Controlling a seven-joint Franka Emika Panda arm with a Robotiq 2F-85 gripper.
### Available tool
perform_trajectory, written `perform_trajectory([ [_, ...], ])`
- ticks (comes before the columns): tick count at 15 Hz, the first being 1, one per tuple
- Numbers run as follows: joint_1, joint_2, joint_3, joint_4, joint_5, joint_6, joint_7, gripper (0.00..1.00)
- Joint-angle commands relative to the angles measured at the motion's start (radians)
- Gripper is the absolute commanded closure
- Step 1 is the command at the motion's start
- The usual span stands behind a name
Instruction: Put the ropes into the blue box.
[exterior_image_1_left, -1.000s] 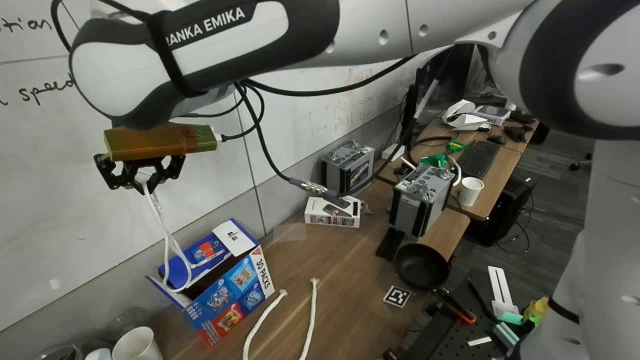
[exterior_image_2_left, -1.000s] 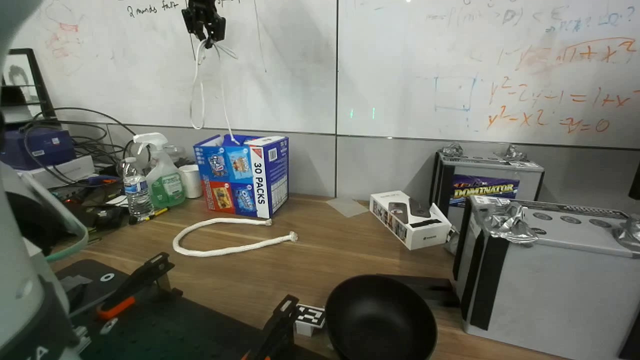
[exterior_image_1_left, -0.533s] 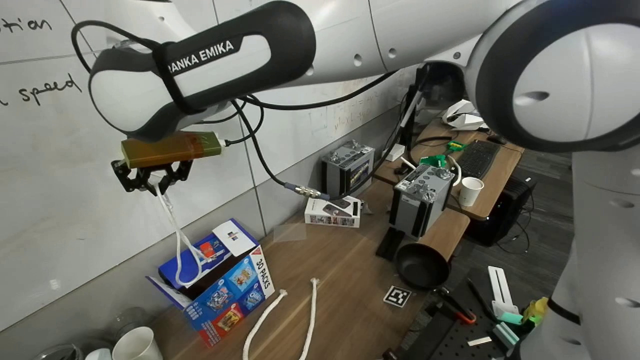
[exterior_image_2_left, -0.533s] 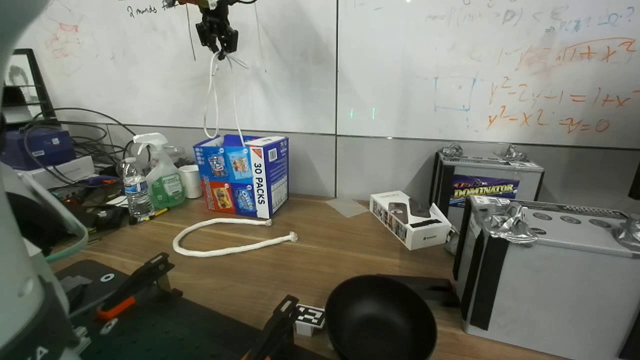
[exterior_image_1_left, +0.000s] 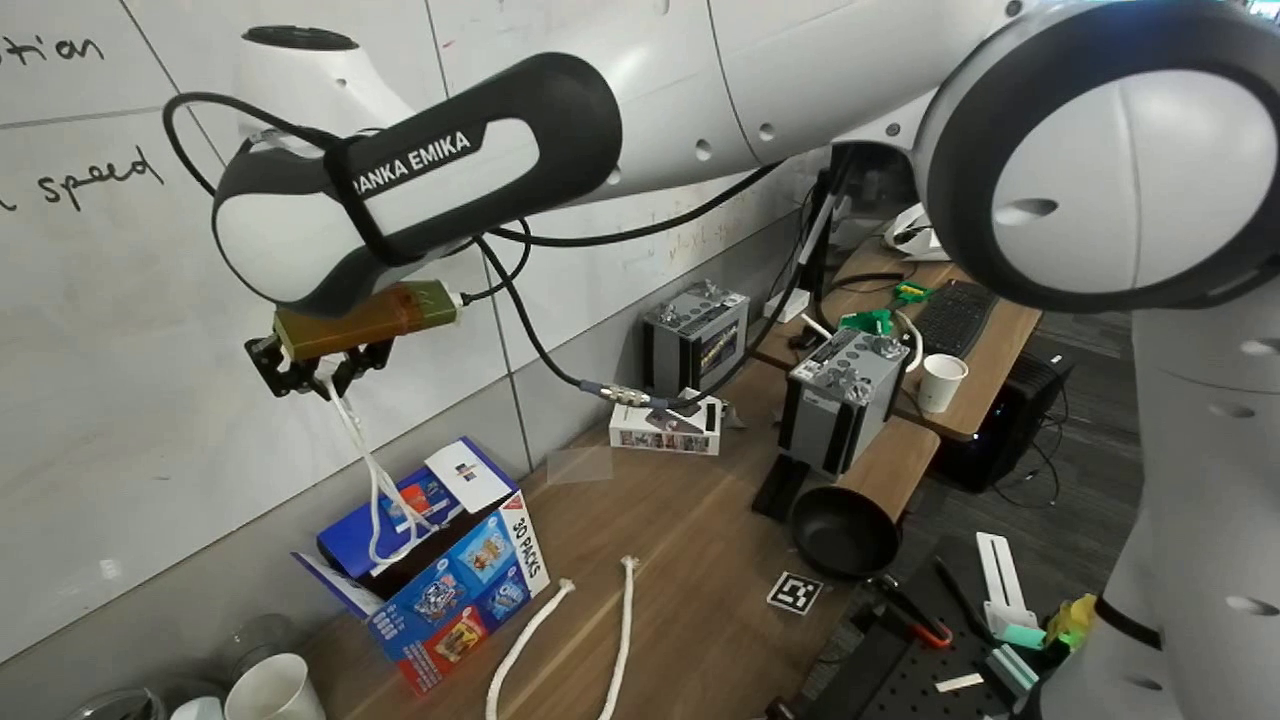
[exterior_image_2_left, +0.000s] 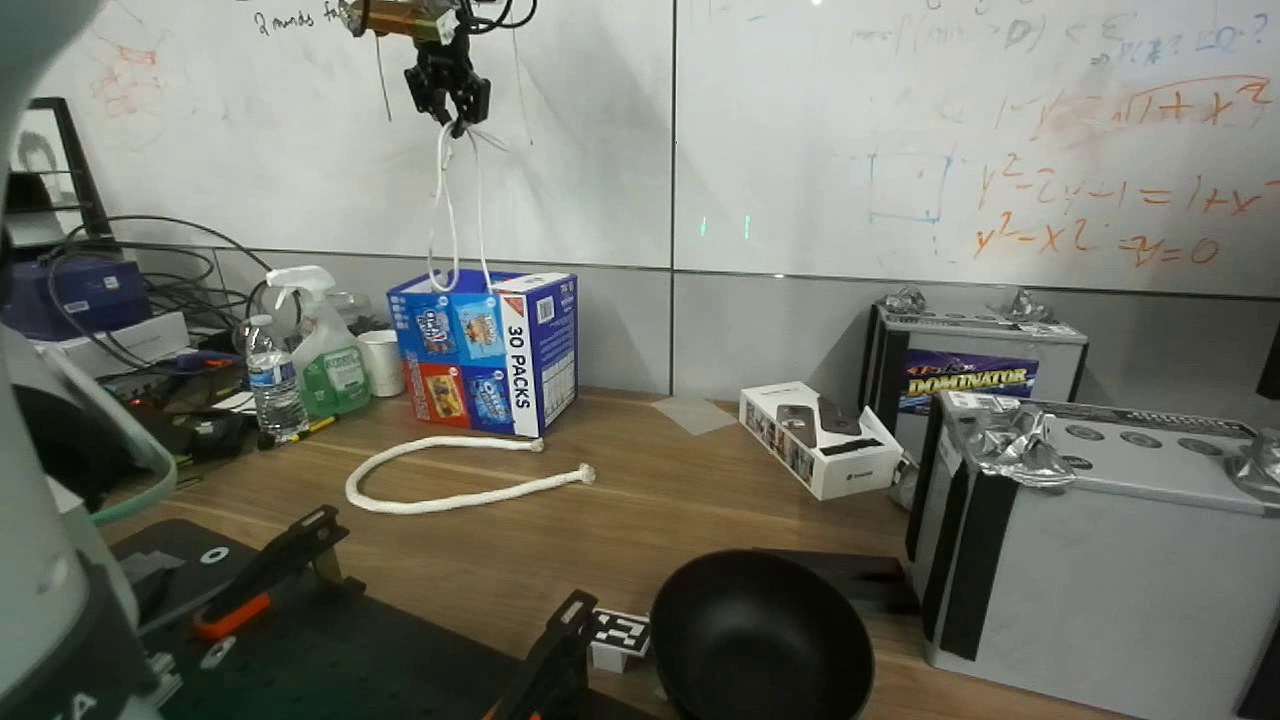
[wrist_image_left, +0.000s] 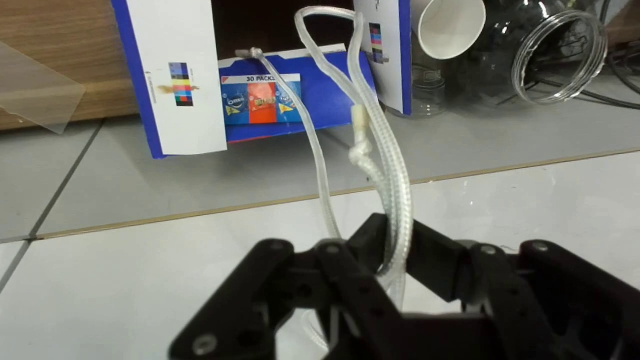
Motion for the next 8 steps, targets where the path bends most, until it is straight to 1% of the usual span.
perform_trajectory([
  [1,0.018,-0.005,-0.017,-0.051,-0.025,0.104,-0.027,0.97],
  [4,0.025,0.0,-0.025,-0.105,-0.043,0.19,-0.028,0.97],
  [6,0.025,-0.003,-0.021,-0.138,-0.036,0.208,-0.034,0.97],
  [8,0.03,-0.013,-0.023,-0.181,-0.042,0.255,-0.036,0.97],
])
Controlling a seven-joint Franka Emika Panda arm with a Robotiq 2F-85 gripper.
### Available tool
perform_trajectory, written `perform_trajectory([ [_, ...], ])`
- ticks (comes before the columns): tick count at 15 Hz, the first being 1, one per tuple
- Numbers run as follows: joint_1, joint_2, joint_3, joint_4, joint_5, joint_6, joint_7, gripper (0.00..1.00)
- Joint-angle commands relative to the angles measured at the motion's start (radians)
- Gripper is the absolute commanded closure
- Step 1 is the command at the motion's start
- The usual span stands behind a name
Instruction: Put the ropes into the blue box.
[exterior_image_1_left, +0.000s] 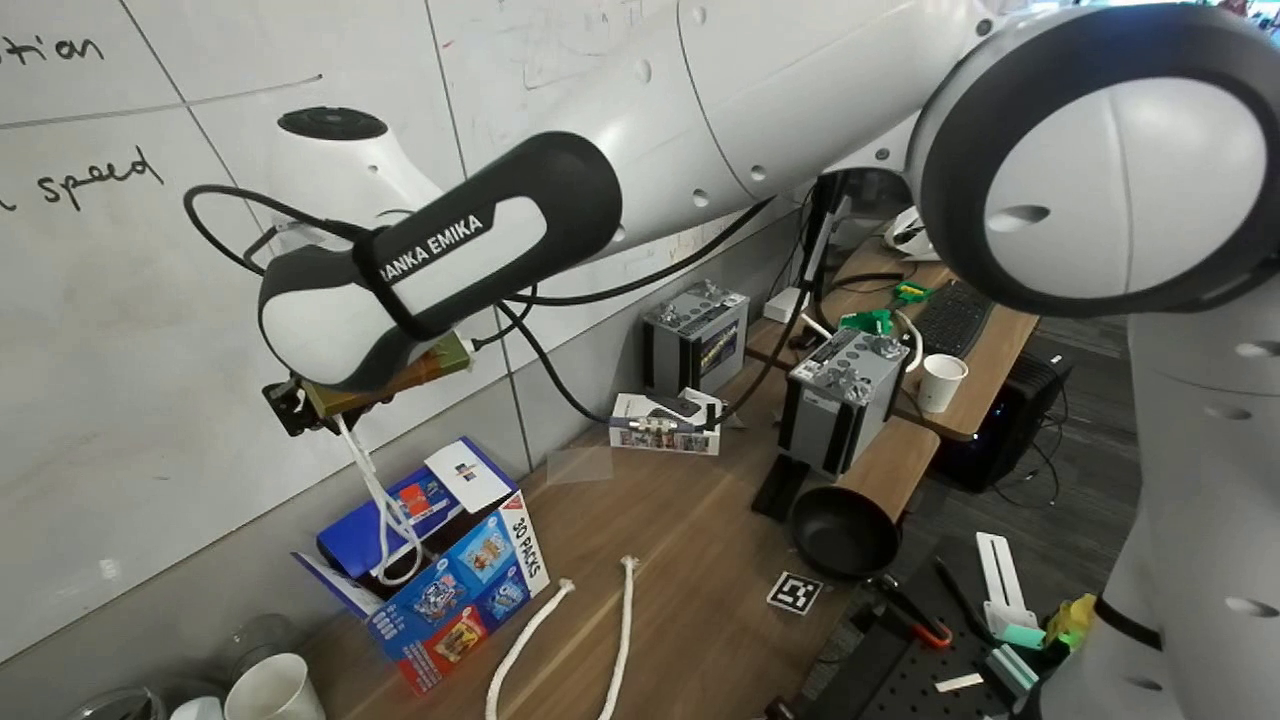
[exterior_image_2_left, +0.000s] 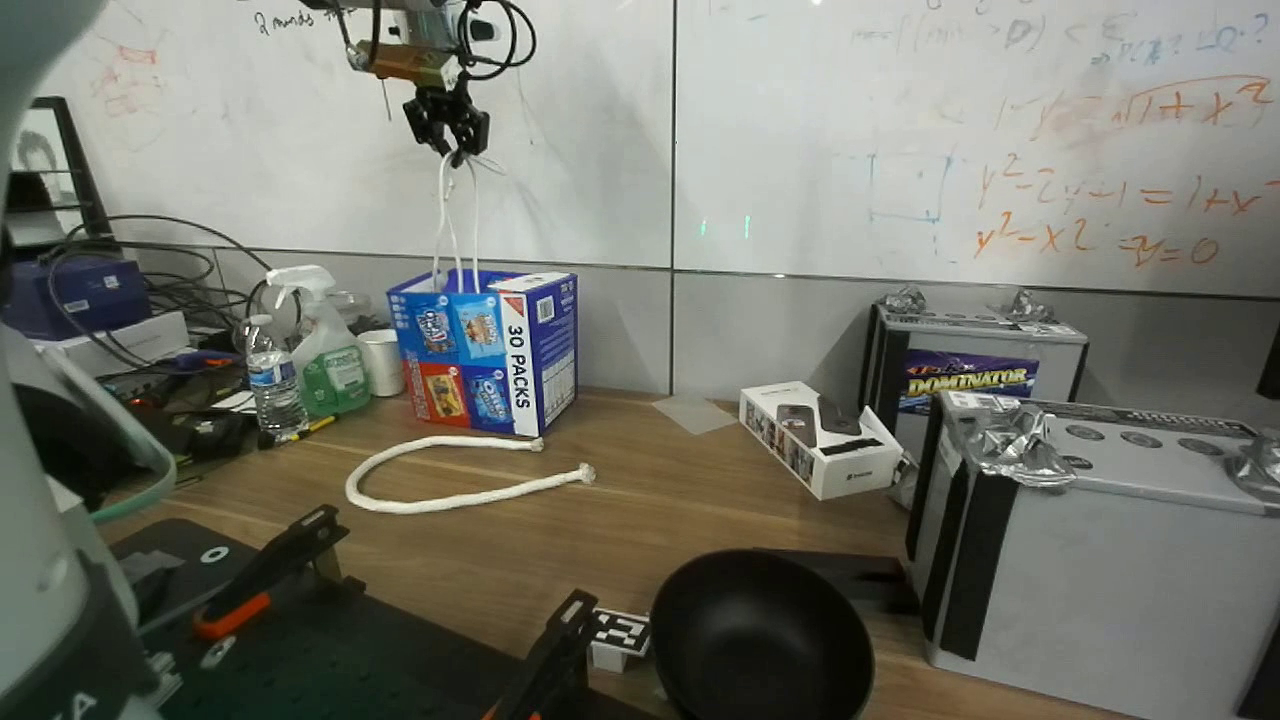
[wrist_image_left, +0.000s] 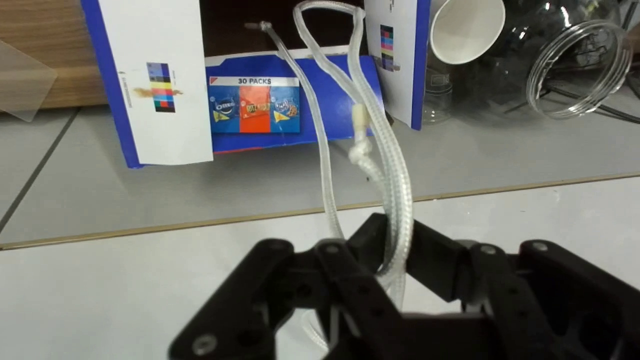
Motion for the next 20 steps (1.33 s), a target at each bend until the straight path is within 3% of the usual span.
perform_trajectory([
  [1,0.025,-0.017,-0.023,-0.07,-0.026,0.094,-0.006,0.97],
  [8,0.009,-0.007,-0.001,-0.163,0.009,0.19,-0.071,0.97],
  [20,-0.039,0.005,0.05,-0.193,0.111,0.163,-0.229,0.97],
])
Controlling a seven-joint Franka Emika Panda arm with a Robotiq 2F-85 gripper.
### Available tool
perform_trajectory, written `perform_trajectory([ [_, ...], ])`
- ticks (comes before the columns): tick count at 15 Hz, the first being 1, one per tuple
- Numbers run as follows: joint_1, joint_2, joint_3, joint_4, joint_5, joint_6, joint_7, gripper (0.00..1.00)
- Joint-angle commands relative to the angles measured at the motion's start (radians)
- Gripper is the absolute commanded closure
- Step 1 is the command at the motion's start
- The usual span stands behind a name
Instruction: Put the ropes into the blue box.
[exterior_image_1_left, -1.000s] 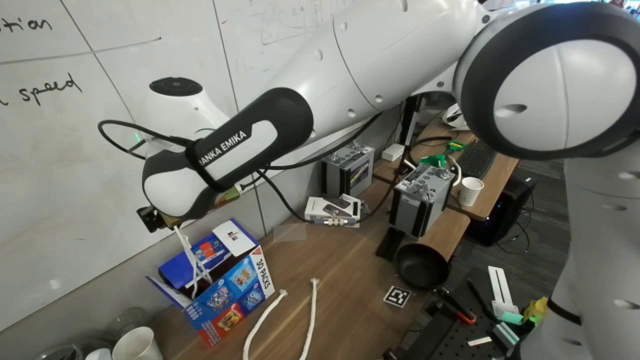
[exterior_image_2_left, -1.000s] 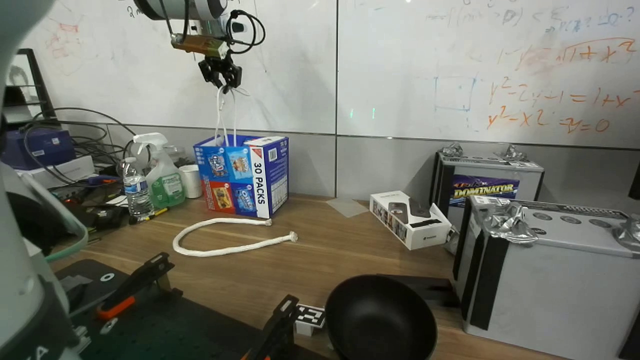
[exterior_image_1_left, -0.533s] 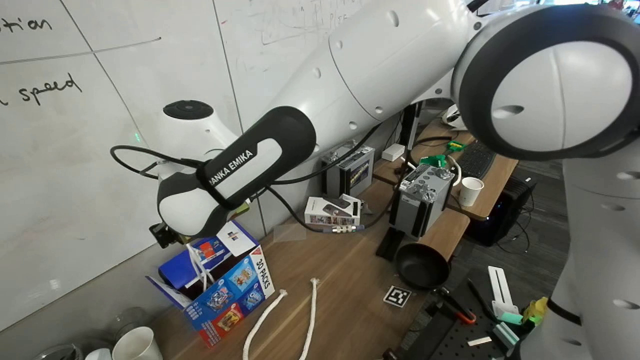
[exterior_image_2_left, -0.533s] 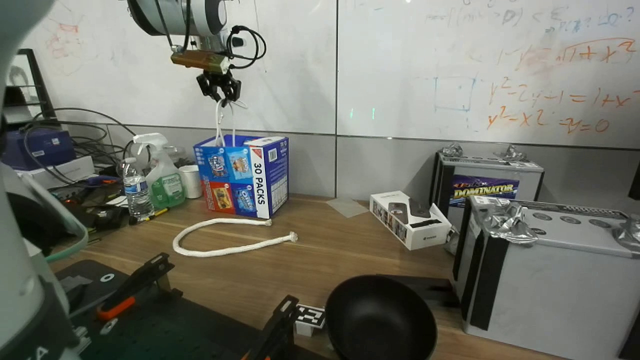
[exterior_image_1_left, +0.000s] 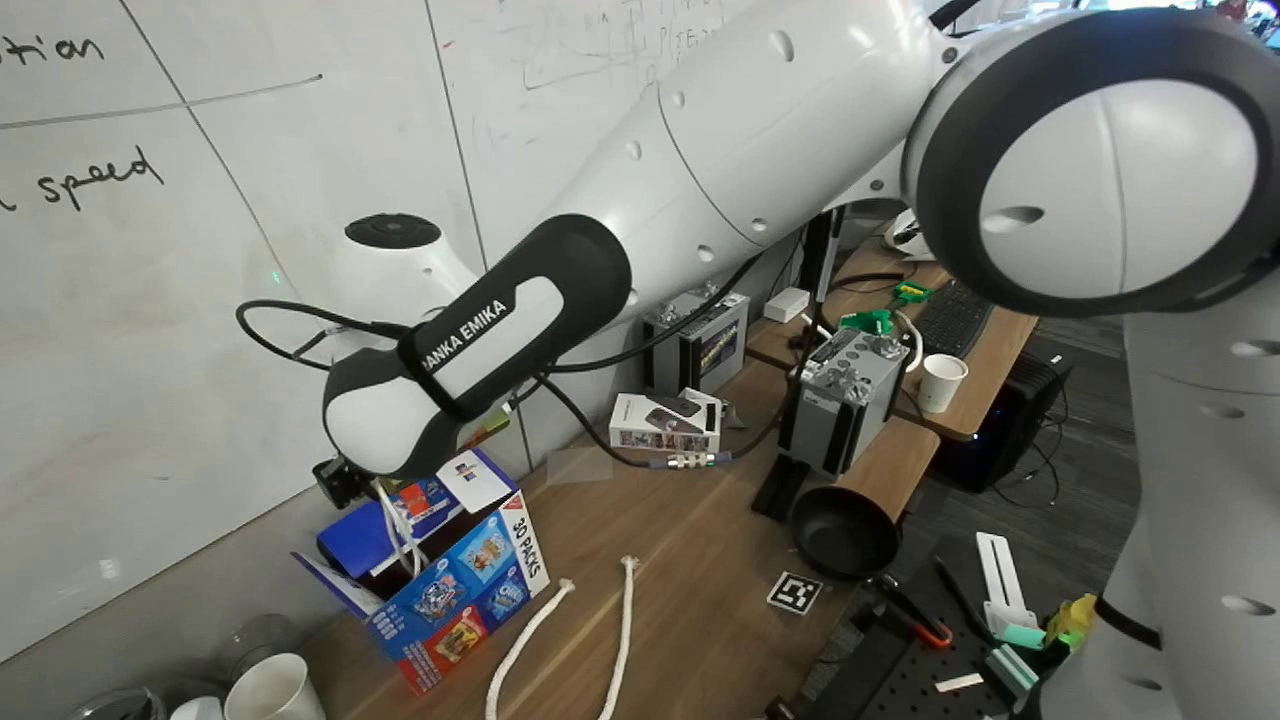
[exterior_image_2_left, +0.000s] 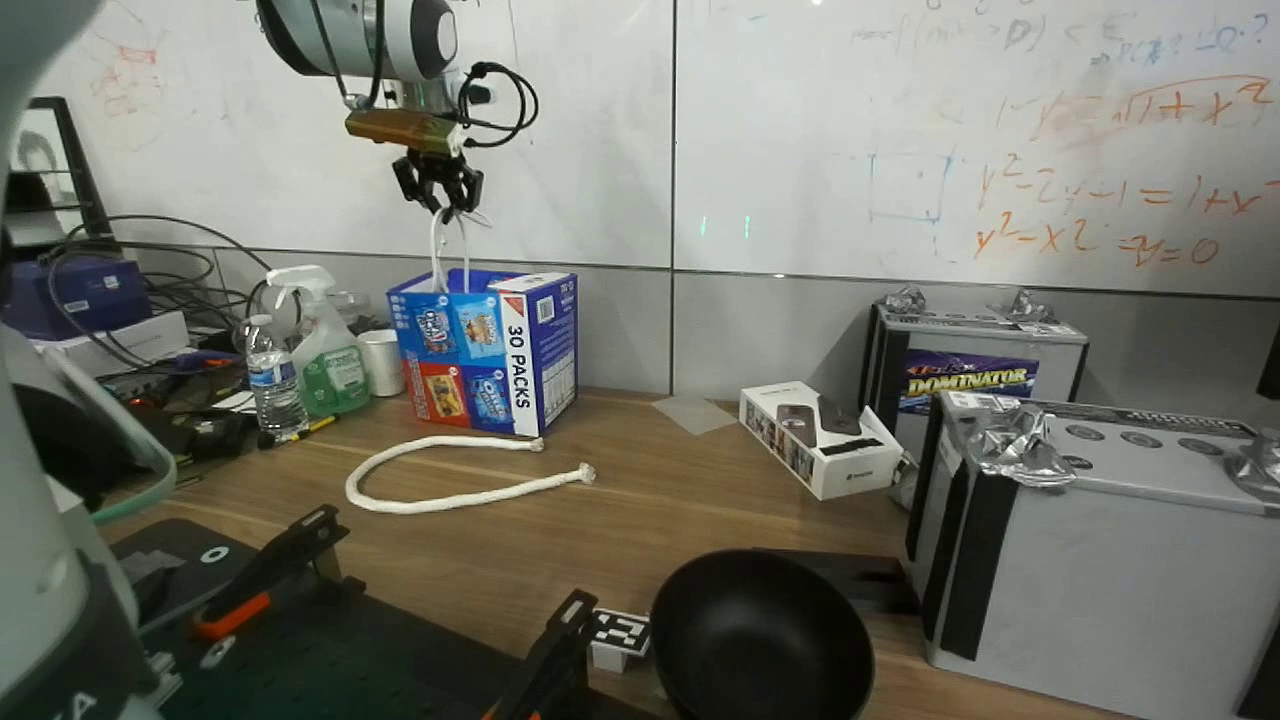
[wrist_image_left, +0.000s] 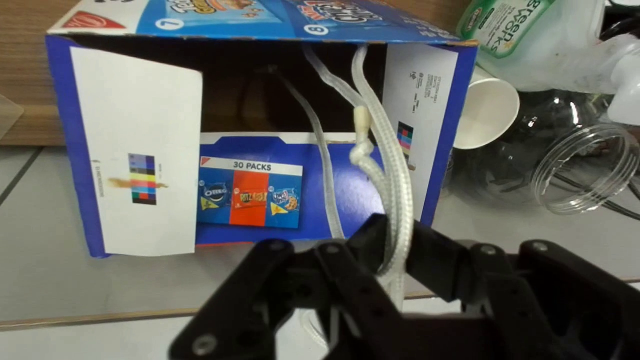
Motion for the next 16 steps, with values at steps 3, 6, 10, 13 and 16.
perform_trajectory([
  [3,-0.041,-0.001,0.046,-0.006,0.074,-0.002,-0.099,0.97],
  [6,-0.052,0.005,0.054,-0.002,0.091,-0.015,-0.116,0.64],
  [10,-0.064,0.01,0.061,0.0,0.108,-0.036,-0.141,0.4],
  [13,-0.068,0.001,0.062,-0.006,0.11,-0.064,-0.147,0.18],
  [16,-0.062,-0.028,0.047,-0.022,0.1,-0.173,-0.113,0.0],
])
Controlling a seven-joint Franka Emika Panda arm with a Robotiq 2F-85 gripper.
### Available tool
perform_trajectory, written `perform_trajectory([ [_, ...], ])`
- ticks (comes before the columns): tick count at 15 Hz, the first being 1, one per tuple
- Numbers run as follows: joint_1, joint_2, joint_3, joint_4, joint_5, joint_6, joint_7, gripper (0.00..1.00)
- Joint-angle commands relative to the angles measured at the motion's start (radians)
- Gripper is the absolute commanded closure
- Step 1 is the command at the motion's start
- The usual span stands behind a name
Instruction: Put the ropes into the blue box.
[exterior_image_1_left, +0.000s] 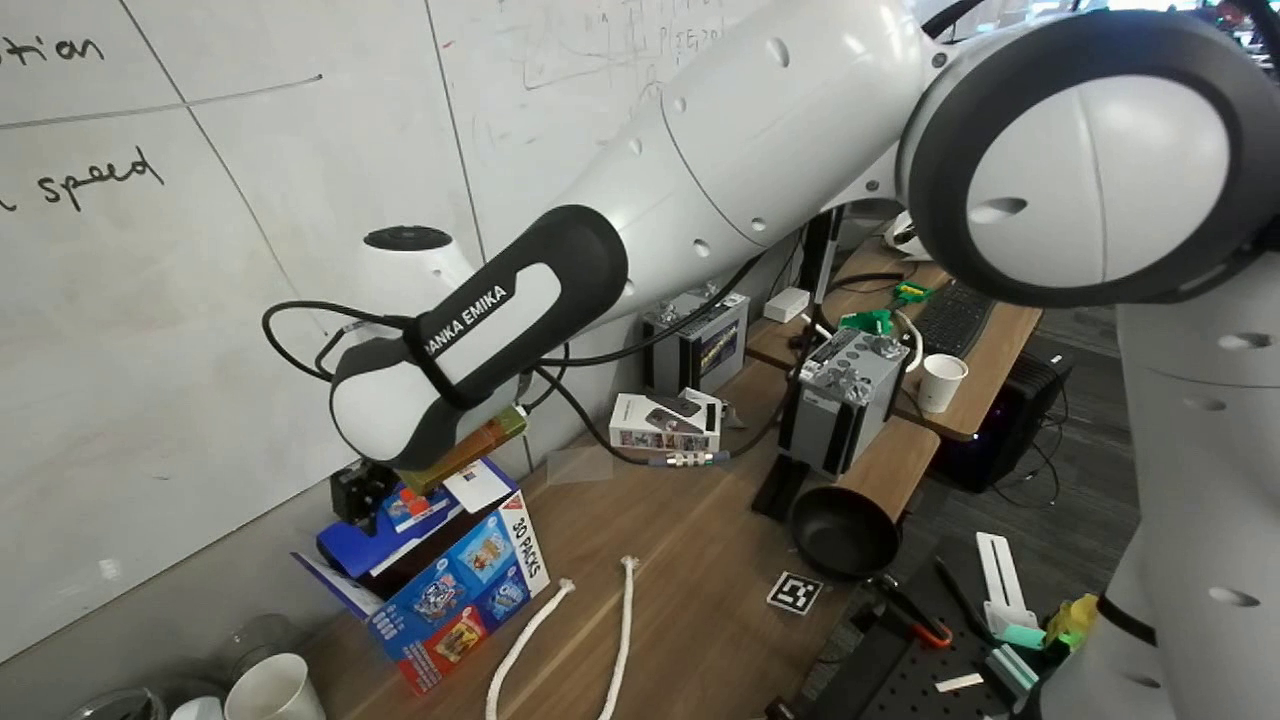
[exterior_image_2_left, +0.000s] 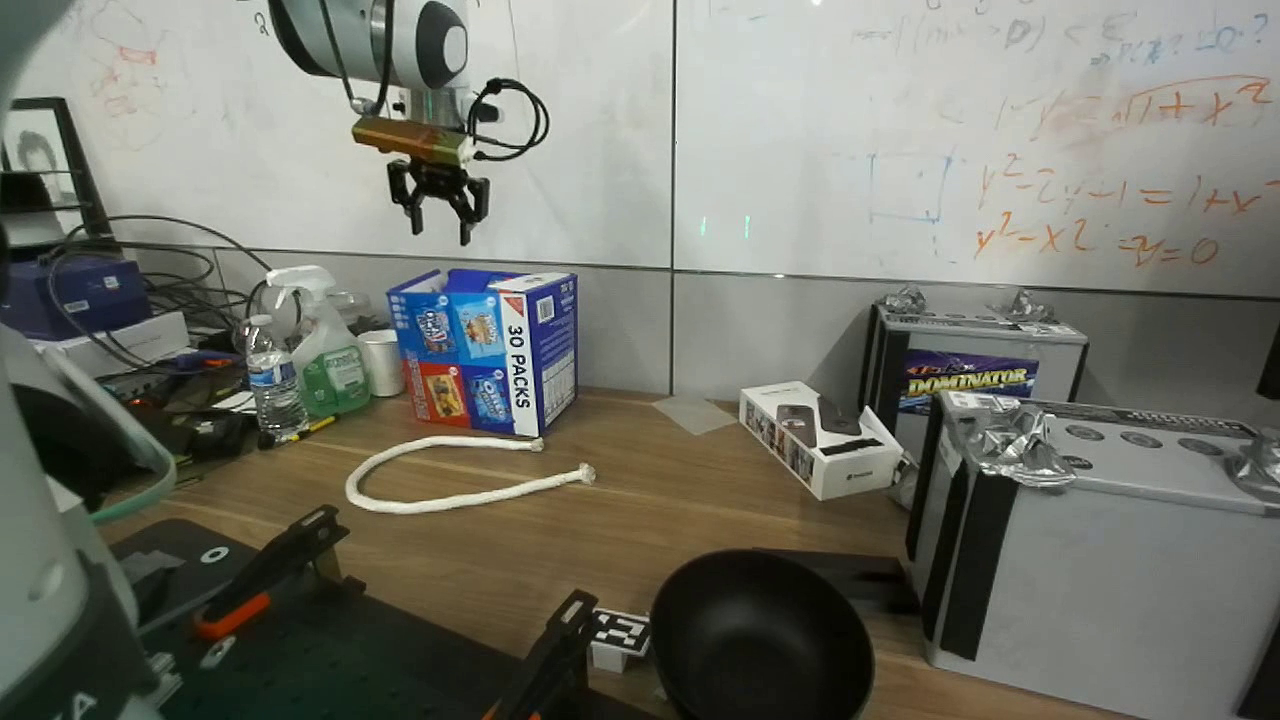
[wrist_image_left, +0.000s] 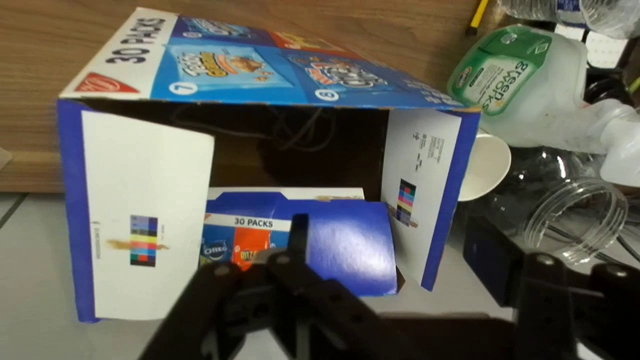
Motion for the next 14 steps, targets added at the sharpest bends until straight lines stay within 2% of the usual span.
perform_trajectory([
  [1,-0.005,-0.053,0.002,-0.025,0.025,-0.126,0.011,0.0],
  [4,0.01,-0.092,0.015,-0.067,0.011,-0.213,-0.002,0.0],
  [7,0.029,-0.106,0.044,-0.129,0.007,-0.237,-0.024,0.0],
  [10,0.06,-0.089,0.059,-0.194,-0.01,-0.203,-0.016,0.0],
  [14,0.12,-0.037,0.026,-0.287,-0.092,-0.072,0.078,0.0],
])
